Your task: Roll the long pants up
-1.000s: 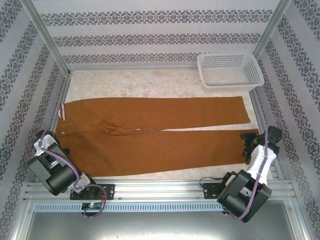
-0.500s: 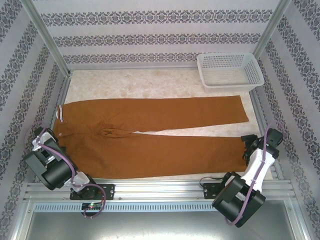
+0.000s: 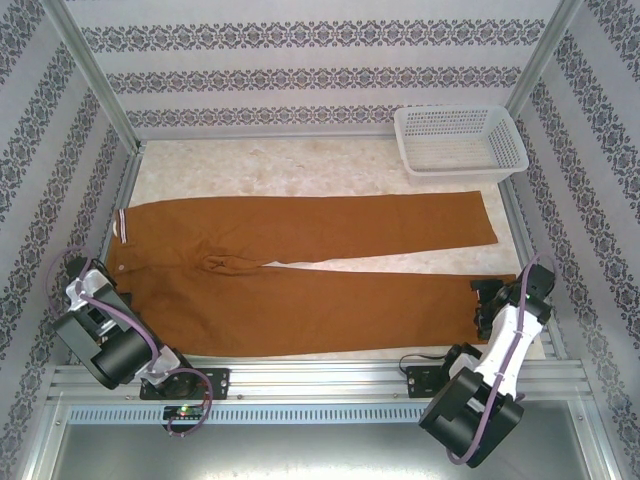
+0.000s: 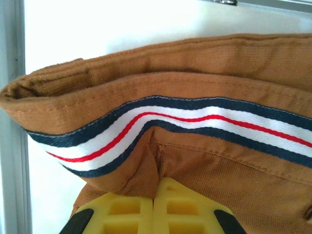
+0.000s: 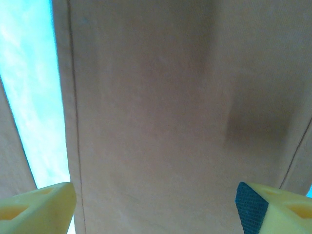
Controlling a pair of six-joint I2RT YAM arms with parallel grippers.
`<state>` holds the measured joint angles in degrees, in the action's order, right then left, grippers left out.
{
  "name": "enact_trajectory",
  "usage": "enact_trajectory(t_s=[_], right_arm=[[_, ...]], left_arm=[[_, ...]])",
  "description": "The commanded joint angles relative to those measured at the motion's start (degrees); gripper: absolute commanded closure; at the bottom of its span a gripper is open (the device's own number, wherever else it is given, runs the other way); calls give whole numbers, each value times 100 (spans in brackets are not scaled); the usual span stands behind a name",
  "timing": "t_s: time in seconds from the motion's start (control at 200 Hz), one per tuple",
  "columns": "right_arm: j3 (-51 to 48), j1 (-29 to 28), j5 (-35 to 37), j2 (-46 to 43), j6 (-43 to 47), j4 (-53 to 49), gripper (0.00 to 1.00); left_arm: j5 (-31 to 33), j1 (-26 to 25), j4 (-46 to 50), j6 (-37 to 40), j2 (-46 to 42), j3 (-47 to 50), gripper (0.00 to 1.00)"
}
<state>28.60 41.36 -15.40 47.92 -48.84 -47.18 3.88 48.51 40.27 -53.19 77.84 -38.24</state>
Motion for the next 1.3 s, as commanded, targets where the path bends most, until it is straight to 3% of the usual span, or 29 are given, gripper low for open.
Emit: enact_trajectory(t_s=[0.0,0.415,0.58,0.779,0.859,0.949,1.299], right_arm=[[-120,-31,266,136,-293,-266,14],[-527,-16,1340,574,-570,238,21],[-419,-48,1451,885,-629,364,29],[-274,-50,1520,1164,-804,339,55],[-139,-112,1673,1379,-823,309,60],[11,-142,1759,1651,-855,262,100],[616,-208,1312,1262,105,286,100]], left_arm=[[-605,18,-83,-122,-27,107,100],[-736,19,-73,-113,-4,62,100],[-724,20,-38,-95,3,15,100],[-722,26,105,-69,-91,-86,99],[-728,20,171,-77,-159,-117,98],[-752,19,202,-95,-200,-155,98],[-1157,22,301,98,-477,-453,100]])
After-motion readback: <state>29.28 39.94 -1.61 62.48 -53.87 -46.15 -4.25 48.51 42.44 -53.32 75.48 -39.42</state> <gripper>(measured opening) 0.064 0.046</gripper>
